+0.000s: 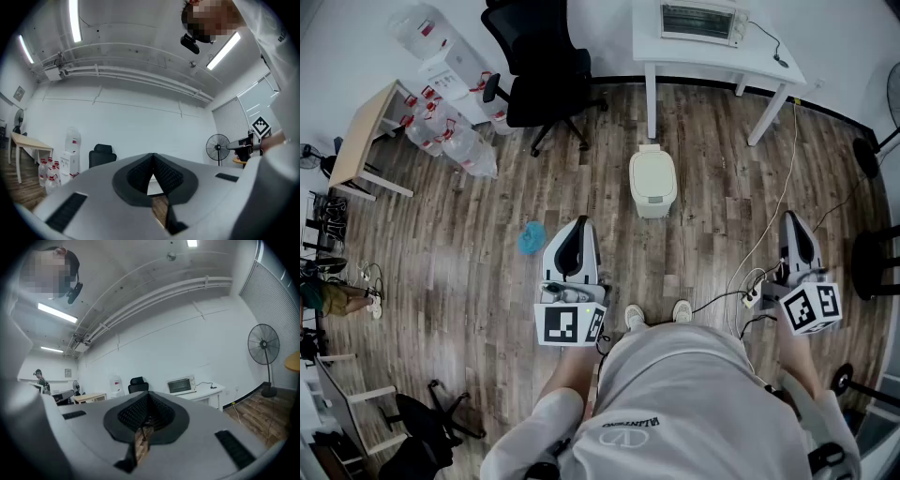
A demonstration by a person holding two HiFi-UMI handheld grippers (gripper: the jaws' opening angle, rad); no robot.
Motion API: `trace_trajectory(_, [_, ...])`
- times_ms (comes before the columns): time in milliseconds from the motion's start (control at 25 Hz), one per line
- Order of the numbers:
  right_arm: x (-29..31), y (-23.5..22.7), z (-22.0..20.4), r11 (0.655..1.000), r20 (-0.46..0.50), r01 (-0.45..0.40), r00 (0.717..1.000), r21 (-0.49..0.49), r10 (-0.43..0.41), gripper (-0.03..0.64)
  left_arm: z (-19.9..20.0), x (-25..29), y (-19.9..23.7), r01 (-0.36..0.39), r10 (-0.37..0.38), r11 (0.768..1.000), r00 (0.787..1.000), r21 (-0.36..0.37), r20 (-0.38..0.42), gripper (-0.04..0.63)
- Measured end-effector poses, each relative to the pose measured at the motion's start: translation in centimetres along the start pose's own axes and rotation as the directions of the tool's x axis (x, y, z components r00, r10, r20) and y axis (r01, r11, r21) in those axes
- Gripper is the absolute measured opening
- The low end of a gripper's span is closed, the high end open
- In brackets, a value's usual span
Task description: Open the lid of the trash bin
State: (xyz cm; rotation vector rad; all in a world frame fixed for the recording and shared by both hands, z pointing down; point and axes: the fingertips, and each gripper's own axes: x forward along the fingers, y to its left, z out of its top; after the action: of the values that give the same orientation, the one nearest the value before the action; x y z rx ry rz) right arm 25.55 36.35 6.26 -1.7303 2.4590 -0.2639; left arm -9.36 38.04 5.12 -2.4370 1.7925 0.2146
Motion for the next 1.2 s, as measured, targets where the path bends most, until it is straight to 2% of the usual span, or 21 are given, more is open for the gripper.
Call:
trace_trajectory(360, [0.7,1.8,-0.3,1.0,-0.012,-0.008,1.0,0.03,0.008,0.015,0.3,-0.7,1.6,0.013,-0.013,1.0,1.0,-0.009,0.009,0.002])
trace_trajectory(760, [1.5,6.4,-1.1,1.0,-0.005,0.012,1.0,0.0,-0.012,0.017,0.3,-3.0,6.0,0.03,-0.03,0.999,0.999,-0.02,0.012,0.002])
trace_trajectory(960, [1.7,7.8,-2.4,1.0,-0.028,0.016,0.999,-0.018,-0.016,0.017,-1.2,-3.4,7.6,0.029,-0.03,0.999,1.0,-0.044,-0.007,0.002])
trace_trajectory(1200, [2.7,7.2,-3.2,1.0,-0.047,0.017,0.999,-0.022,-0.018,0.016,-2.7,-2.6,7.5,0.039,-0.041,0.998,0.999,-0.058,-0.033,0.002])
